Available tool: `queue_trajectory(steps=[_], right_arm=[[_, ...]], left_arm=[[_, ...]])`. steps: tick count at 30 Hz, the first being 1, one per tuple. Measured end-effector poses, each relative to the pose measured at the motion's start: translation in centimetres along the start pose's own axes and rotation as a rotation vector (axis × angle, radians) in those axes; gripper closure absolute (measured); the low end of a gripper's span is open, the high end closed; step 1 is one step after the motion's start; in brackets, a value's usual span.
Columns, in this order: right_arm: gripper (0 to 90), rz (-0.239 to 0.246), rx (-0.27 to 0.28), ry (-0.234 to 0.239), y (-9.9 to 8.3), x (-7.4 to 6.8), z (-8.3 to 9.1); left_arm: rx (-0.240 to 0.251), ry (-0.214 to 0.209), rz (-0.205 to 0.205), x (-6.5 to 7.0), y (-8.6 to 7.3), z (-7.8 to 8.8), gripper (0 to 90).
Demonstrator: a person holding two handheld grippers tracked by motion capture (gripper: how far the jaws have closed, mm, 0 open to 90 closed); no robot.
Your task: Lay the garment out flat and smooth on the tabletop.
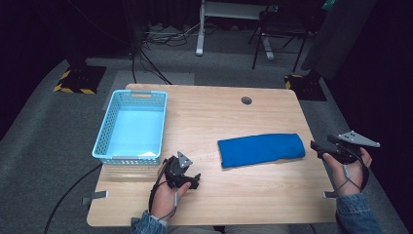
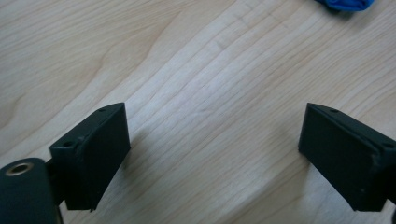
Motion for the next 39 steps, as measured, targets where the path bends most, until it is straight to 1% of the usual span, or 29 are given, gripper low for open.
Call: queue_trajectory(steps=[2, 5, 7, 11, 12, 14, 16, 18, 20, 21, 23, 24, 25, 26, 27, 28, 29, 30, 31, 32, 33, 34, 35, 37, 39], right_arm=[[24.8, 0.002, 0.001, 0.012, -0.4, 0.1, -0.2], [24.7, 0.018, -0.014, 0.032, -1.0, 0.0, -0.9], [24.7, 0.020, -0.030, 0.044, -1.5, -0.1, -1.4], [24.8, 0.018, -0.053, 0.063, -2.5, 0.1, -2.7], [24.8, 0.019, -0.063, 0.069, -2.7, 0.1, -3.1], [25.0, 0.027, -0.085, 0.073, -3.0, 0.4, -3.9], [26.0, 0.039, -0.106, 0.076, -3.3, 0.7, -4.6], [28.7, 0.050, -0.125, 0.087, -3.5, 0.9, -5.3], [32.6, 0.061, -0.143, 0.106, -3.7, 1.0, -5.9], [34.0, 0.064, -0.153, 0.117, -3.9, 1.1, -6.2], [36.1, 0.073, -0.170, 0.139, -4.1, 1.1, -6.7], [36.8, 0.084, -0.178, 0.145, -4.2, 1.2, -6.9], [37.6, 0.092, -0.188, 0.152, -4.3, 1.2, -7.2], [38.9, 0.101, -0.194, 0.160, -4.4, 1.2, -7.4], [40.6, 0.104, -0.201, 0.174, -4.5, 1.2, -7.6], [44.7, 0.106, -0.204, 0.192, -4.6, 1.2, -7.8], [51.8, 0.106, -0.206, 0.215, -4.7, 1.1, -7.9], [60.2, 0.101, -0.212, 0.234, -4.8, 1.1, -7.9], [68.1, 0.105, -0.225, 0.244, -5.0, 0.9, -7.8], [75.7, 0.126, -0.231, 0.241, -5.0, 0.7, -7.6], [79.7, 0.142, -0.237, 0.241, -5.1, 0.6, -7.2], [82.8, 0.148, -0.240, 0.246, -5.1, 0.4, -6.9], [84.1, 0.149, -0.243, 0.256, -5.2, 0.2, -6.4], [85.1, 0.159, -0.242, 0.267, -5.3, -0.3, -5.3], [85.3, 0.186, -0.238, 0.271, -5.4, -1.0, -4.0]], left_arm=[[0.020, -0.011, -0.017, 0.5, 0.5, 0.1, 10.4], [0.062, -0.030, -0.036, 1.0, 1.5, 0.2, 12.2], [0.091, -0.042, -0.052, 1.3, 2.2, 0.1, 13.4], [0.118, -0.060, -0.090, 2.3, 3.4, -0.4, 15.6], [0.115, -0.068, -0.101, 2.7, 3.6, -0.6, 16.0], [0.118, -0.071, -0.120, 3.6, 4.2, -0.9, 16.1], [0.119, -0.084, -0.130, 4.4, 4.6, -1.1, 18.3], [0.124, -0.079, -0.147, 5.0, 5.0, -1.4, 18.5], [0.104, -0.079, -0.134, 5.3, 5.3, -1.8, 19.4], [0.107, -0.075, -0.136, 5.4, 5.5, -2.0, 19.8], [0.123, -0.074, -0.166, 5.8, 5.9, -2.5, 25.0], [0.130, -0.063, -0.181, 6.0, 6.1, -2.8, 25.9], [0.133, -0.058, -0.205, 6.2, 6.4, -3.1, 28.9], [0.134, -0.057, -0.224, 6.4, 6.6, -3.5, 34.6], [0.128, -0.055, -0.241, 6.7, 6.8, -3.8, 37.5], [0.110, -0.046, -0.267, 7.0, 7.0, -4.1, 44.4], [0.087, -0.038, -0.291, 7.2, 7.1, -4.3, 56.7], [0.076, -0.033, -0.298, 7.4, 7.2, -4.3, 66.8], [0.075, -0.018, -0.309, 7.5, 7.3, -4.2, 73.9], [0.075, -0.016, -0.305, 7.5, 7.3, -4.0, 78.9], [0.076, -0.020, -0.313, 7.5, 7.3, -3.8, 82.3], [0.074, -0.025, -0.313, 7.4, 7.3, -3.5, 85.0], [0.068, -0.025, -0.316, 7.4, 7.2, -3.3, 85.4], [0.078, -0.024, -0.326, 7.3, 7.0, -2.5, 85.5], [0.081, -0.031, -0.331, 7.4, 6.6, -1.6, 85.4]])
Point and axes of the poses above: each handheld gripper's, and its own axes: z roughly backward along the jaws, y roughly out of its top, x roughly to its right, the point moved 3 cm from there along -z, roughly forward along the jaws, and after that the axes turned 8 degrees about -x, right-handed, at the moved point
